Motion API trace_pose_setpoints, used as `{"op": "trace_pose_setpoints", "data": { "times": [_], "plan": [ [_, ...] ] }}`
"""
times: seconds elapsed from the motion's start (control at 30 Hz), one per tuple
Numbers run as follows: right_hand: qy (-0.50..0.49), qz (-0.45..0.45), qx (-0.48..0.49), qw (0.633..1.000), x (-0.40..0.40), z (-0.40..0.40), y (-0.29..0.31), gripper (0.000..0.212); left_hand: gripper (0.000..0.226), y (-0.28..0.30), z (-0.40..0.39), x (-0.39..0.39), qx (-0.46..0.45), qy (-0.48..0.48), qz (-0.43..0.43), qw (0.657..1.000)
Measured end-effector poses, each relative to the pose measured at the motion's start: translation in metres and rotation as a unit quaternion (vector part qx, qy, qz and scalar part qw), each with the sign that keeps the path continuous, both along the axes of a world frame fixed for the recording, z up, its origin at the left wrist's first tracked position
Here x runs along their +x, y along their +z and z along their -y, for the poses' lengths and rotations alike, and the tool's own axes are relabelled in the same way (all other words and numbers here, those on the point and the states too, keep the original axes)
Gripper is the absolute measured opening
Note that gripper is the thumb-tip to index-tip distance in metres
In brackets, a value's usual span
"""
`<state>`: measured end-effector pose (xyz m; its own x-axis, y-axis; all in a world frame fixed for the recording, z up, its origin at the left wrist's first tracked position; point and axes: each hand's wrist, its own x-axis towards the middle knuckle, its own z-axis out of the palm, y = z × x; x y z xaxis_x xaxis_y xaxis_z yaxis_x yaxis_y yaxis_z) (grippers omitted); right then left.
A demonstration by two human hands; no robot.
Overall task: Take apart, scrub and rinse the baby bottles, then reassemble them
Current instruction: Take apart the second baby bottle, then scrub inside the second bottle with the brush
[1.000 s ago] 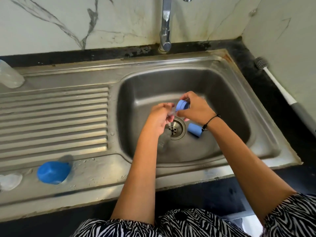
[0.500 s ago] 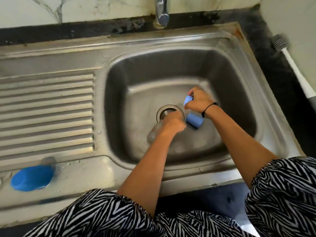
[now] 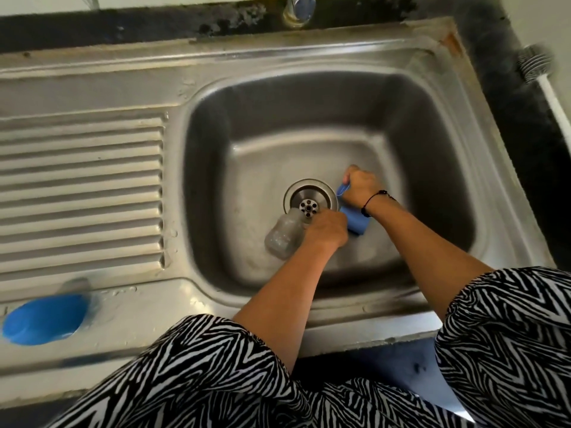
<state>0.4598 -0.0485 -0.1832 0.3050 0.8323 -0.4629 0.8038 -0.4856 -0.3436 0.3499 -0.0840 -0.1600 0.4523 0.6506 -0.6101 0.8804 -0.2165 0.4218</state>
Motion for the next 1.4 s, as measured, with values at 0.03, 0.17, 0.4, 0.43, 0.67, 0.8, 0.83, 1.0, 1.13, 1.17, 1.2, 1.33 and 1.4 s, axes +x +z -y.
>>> {"op": "trace_pose_setpoints", "data": {
  "times": [0.03, 0.17, 0.4, 0.43, 0.67, 0.8, 0.83, 1.0, 1.13, 1.17, 1.2, 1.33, 1.4],
  "plan": [
    [-0.004, 0.004, -0.006, 1.0, 0.001, 0.0, -0.001, 0.021, 0.03, 0.0, -0.001, 0.0, 0.001, -0.004, -0.001, 1.0],
    [-0.01, 0.016, -0.02, 1.0, 0.006, 0.002, 0.003, 0.028, 0.035, 0.0, -0.007, 0.0, 0.017, -0.008, -0.012, 1.0],
    [-0.021, 0.046, 0.017, 0.999, 0.008, 0.009, 0.023, 0.041, 0.041, 0.009, -0.011, -0.002, 0.022, 0.015, -0.028, 0.999],
    [-0.027, 0.043, 0.028, 0.998, 0.008, 0.01, 0.027, 0.041, 0.041, 0.013, -0.012, -0.003, 0.029, 0.024, -0.028, 0.999],
    [-0.026, 0.02, 0.087, 0.996, 0.003, 0.041, 0.066, 0.039, 0.032, 0.056, -0.015, -0.003, 0.102, 0.052, 0.008, 0.993],
    [-0.039, 0.025, 0.141, 0.989, 0.016, 0.065, 0.091, 0.037, 0.032, 0.089, -0.007, 0.012, 0.112, 0.06, 0.078, 0.989],
    [-0.049, 0.032, 0.156, 0.986, 0.022, 0.071, 0.099, 0.036, 0.032, 0.097, -0.004, 0.019, 0.116, 0.058, 0.1, 0.987],
    [-0.103, 0.078, 0.216, 0.968, 0.058, 0.1, 0.138, 0.034, 0.034, 0.128, 0.011, 0.062, 0.127, 0.05, 0.218, 0.966],
    [-0.147, 0.135, 0.235, 0.951, 0.092, 0.124, 0.155, 0.037, 0.033, 0.144, 0.026, 0.101, 0.118, 0.033, 0.275, 0.954],
    [-0.158, 0.148, 0.229, 0.949, 0.101, 0.131, 0.159, 0.037, 0.034, 0.147, 0.031, 0.111, 0.114, 0.025, 0.282, 0.952],
    [-0.163, 0.162, 0.216, 0.949, 0.109, 0.136, 0.162, 0.037, 0.034, 0.149, 0.035, 0.121, 0.109, 0.015, 0.289, 0.951],
    [-0.143, 0.197, 0.145, 0.959, 0.131, 0.149, 0.17, 0.033, 0.033, 0.154, 0.047, 0.152, 0.098, -0.026, 0.298, 0.949],
    [-0.145, 0.188, 0.123, 0.964, 0.142, 0.149, 0.168, 0.027, 0.032, 0.152, 0.049, 0.164, 0.092, -0.038, 0.289, 0.952]
  ]
}}
